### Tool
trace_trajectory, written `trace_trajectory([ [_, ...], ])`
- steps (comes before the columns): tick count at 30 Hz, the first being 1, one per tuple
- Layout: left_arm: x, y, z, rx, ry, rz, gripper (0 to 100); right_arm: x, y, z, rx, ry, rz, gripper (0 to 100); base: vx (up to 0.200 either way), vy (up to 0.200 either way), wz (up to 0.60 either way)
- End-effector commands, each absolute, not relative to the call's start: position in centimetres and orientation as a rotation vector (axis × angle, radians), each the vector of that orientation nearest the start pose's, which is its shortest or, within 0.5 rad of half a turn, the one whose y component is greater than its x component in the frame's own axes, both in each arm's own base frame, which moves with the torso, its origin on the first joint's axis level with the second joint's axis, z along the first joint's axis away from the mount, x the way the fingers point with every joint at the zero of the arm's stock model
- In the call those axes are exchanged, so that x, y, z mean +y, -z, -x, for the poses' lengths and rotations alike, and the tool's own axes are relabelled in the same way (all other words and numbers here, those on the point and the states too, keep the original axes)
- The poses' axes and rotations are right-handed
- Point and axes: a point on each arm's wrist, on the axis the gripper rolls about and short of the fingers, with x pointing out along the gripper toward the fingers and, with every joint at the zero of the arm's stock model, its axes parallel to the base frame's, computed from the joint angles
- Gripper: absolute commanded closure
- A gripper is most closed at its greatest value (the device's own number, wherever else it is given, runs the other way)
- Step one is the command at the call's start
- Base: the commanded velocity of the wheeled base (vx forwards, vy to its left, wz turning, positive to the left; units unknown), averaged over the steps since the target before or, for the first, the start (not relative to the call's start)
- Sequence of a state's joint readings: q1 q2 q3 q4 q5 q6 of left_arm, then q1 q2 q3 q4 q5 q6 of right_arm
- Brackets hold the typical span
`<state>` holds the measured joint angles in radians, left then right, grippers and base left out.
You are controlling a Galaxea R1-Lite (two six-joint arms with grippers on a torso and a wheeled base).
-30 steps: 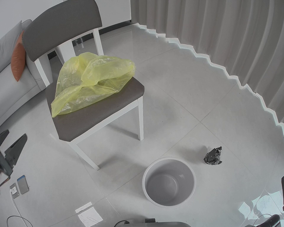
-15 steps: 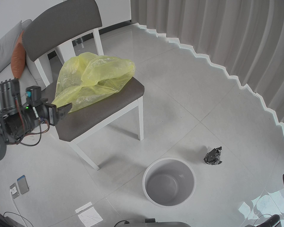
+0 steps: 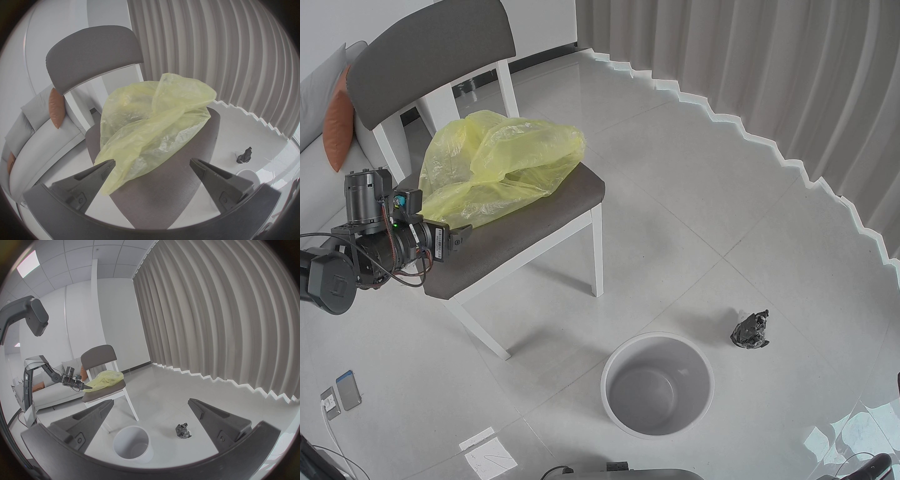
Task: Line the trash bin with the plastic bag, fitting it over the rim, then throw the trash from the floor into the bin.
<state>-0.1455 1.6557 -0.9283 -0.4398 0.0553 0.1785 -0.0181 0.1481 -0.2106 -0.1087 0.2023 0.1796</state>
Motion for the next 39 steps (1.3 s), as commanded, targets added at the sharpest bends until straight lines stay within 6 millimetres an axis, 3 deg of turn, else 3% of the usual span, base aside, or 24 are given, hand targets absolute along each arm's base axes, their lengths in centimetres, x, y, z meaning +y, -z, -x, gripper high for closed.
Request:
trace_trajectory([
  [1,-2.9,-21.2,-30.1,0.275,0.073,-0.195,0,0.5,-14.8,2.7,-0.16,-0.2,-0.159,0,0.0,0.0,0.0],
  [14,-1.8,-21.7,-30.0,0.248,0.052,-0.18,0,0.5,-14.6,2.8,-0.163,-0.199,-0.161,0,0.0,0.0,0.0],
  [19,-0.4,-21.6,-30.8,0.214,0.025,-0.149,0,0.5,-14.7,2.8,-0.166,-0.201,-0.162,0,0.0,0.0,0.0],
  [39,-0.1,-19.8,-33.6,0.258,0.053,-0.132,0,0.6,-14.9,2.9,-0.171,-0.206,-0.16,0,0.0,0.0,0.0],
])
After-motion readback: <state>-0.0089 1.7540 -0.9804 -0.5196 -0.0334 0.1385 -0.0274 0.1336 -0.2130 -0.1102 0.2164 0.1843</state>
